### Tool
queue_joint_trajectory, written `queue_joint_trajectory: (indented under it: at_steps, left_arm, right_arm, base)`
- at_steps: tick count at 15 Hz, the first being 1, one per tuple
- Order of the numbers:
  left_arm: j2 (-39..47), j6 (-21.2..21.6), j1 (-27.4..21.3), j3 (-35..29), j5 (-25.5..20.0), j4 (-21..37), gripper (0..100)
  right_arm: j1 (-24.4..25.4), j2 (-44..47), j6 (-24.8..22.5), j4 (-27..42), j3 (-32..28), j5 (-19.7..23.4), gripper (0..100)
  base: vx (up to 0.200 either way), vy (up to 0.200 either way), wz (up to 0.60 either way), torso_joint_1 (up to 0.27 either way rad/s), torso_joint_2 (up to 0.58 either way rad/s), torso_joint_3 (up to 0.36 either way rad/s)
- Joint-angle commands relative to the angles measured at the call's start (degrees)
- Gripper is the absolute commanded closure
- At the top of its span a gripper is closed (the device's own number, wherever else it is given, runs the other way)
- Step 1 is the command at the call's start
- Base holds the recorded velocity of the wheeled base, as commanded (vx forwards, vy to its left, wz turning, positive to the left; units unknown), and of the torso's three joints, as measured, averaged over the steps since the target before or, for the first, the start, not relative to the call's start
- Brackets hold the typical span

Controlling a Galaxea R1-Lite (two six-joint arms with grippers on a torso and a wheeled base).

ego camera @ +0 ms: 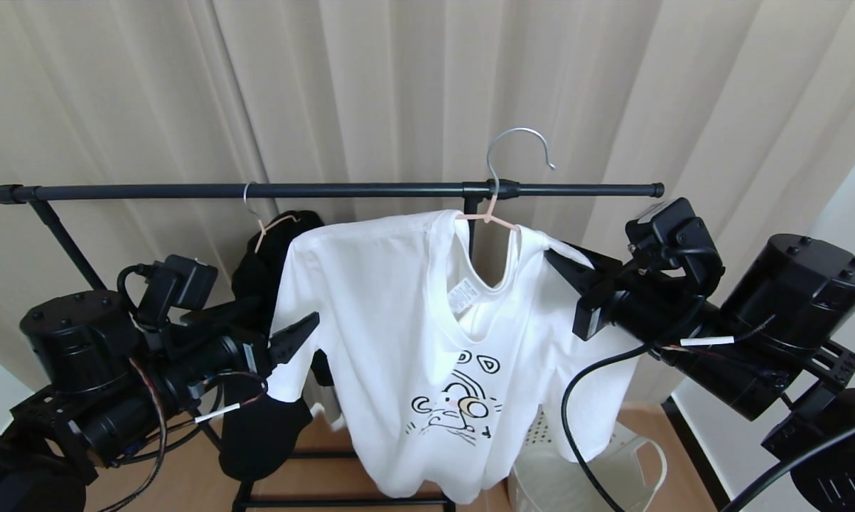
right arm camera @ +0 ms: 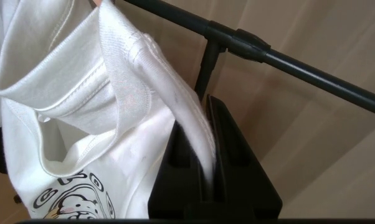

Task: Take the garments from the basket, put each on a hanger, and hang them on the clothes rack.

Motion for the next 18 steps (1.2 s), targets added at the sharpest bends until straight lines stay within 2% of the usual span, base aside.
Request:
queue_joint_trajectory:
  at_steps: [1, 8, 11, 12, 16, 18]
  left_arm:
    - [2.35, 0.17, 0.31, -0.15, 0.01, 0.01, 0]
    - [5.78, 0.17, 0.40, -0.94, 0.63, 0.01, 0]
    - [7.36, 0.17, 0.31, -1.73, 2.83, -0.08, 0]
    - [7.36, 0.09, 0.31, -1.82, 2.83, -0.08, 100]
    - [7.01, 0.17, 0.22, -1.82, 3.27, -0.35, 100]
    - [7.18, 0.09, 0.40, -1.64, 3.27, -2.63, 100]
  right_arm:
    - [0.03, -0.05, -0.01, -0.02, -0.04, 0.00, 100]
    - [0.03, -0.58, -0.01, -0.02, 0.05, 0.09, 100]
    - [0.03, -0.58, -0.01, -0.02, 0.40, 0.00, 100]
    - [0.03, -0.58, -0.01, -0.02, 0.40, 0.09, 100]
    - [0.03, -0.40, -0.01, -0.02, 0.22, 0.00, 100]
    - [0.03, -0.58, -0.01, -0.02, 0.13, 0.00, 100]
  base:
    - [0.000, 0.000, 0.00, 0.000, 0.00, 0.000]
    - [0.000, 0.000, 0.00, 0.000, 0.00, 0.000]
    - [0.000, 0.000, 0.00, 0.000, 0.00, 0.000]
    - [0.000, 0.000, 0.00, 0.000, 0.00, 0.000]
    - [0.000, 0.000, 0.00, 0.000, 0.00, 0.000]
    - [0.000, 0.000, 0.00, 0.000, 0.00, 0.000]
